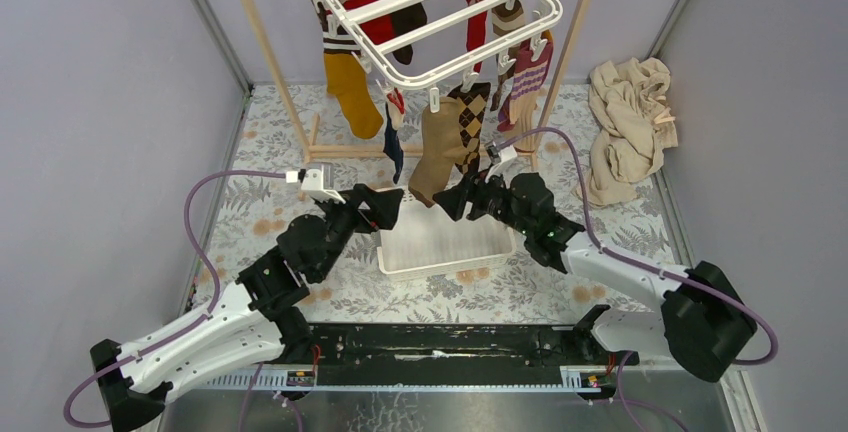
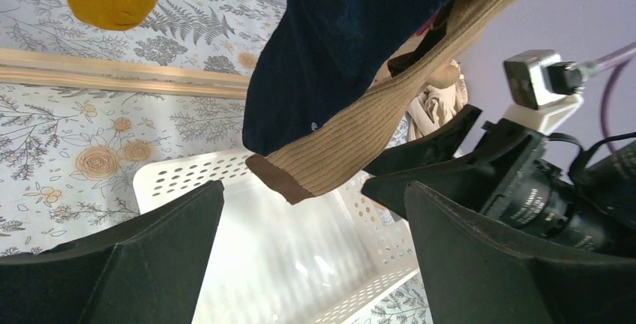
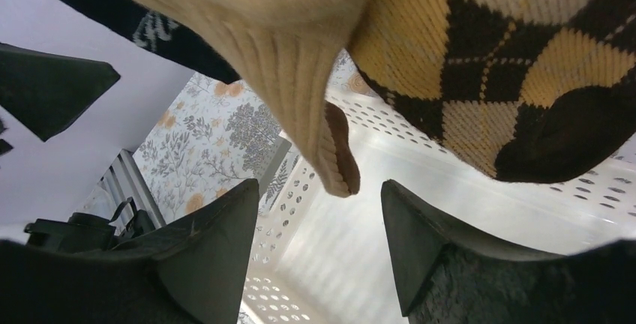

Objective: Remove the socks clipped to the hanger
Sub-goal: Remove the sock from the hanger.

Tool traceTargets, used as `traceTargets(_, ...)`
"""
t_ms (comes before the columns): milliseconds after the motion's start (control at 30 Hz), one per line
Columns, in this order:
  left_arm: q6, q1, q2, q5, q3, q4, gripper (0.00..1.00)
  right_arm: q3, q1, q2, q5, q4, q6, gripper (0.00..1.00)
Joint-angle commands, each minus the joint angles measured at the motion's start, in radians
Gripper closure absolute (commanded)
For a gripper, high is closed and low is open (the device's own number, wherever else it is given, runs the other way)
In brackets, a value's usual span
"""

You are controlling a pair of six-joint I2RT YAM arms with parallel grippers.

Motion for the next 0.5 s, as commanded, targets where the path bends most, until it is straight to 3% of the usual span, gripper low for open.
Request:
traceTargets(0,-0.004,-0.005,-0.005,0.036,0.020,0.009,0.01,-0.046,0.008,0.058,0.021,0.238,0.021,0.31)
traceTargets(267,-0.008,-0.006,-0.006,0.061,0.017,0.010,0.01,-0.099,0.008,0.174,-0.017,0.499,0.092,0.31)
traceTargets(467,-0.014,-0.005,-0.007,0.062,0.009,0.015,0.01,-0.076,0.009,0.234,-0.029,0.571,0.116,0.32)
